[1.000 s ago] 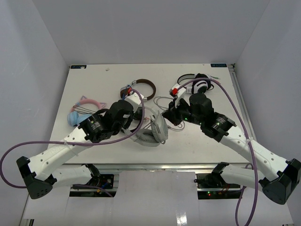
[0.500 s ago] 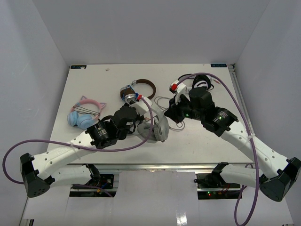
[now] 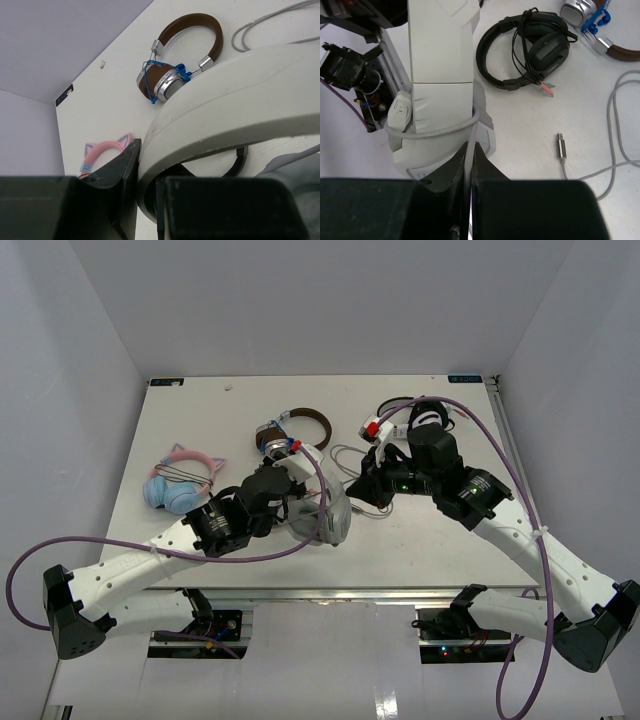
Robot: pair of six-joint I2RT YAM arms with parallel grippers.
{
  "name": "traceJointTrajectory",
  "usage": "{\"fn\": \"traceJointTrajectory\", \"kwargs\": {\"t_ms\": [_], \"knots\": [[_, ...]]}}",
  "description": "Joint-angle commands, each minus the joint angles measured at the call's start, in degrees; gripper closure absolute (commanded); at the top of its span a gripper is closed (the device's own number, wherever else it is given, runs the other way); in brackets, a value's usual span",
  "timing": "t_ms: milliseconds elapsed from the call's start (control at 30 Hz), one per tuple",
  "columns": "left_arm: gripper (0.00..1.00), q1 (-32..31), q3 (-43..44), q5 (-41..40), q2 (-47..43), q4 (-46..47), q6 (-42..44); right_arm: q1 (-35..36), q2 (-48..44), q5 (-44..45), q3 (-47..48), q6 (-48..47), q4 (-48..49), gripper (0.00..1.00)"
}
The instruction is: Wrap the headphones
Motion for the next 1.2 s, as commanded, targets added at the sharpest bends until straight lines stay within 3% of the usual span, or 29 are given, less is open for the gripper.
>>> {"fn": "traceJointTrajectory", "kwargs": {"t_ms": [0, 600, 900, 1167], "knots": [[1.0, 0.6, -0.9, -5.9, 0.0, -2.2, 0.6, 0.1, -3.8, -11.8, 1.2, 1.3, 8.6, 0.92], [1.0, 0.6, 1.6, -3.7, -2.6, -5.2, -4.2, 0.1, -4.4, -20.7, 0.0, 1.6, 10.4, 0.9], [1.0, 0.6, 6.5, -2.8, -0.4, -10.5, -14.9, 0.1, -3.7, -27.8, -6.4, 8.4, 22.9, 0.88], [1.0, 0.7, 16.9, -0.2, 9.4, -24.5, -31.6, 1.2, -4.1, -29.6, -14.2, 18.1, 41.2, 0.84]]}}
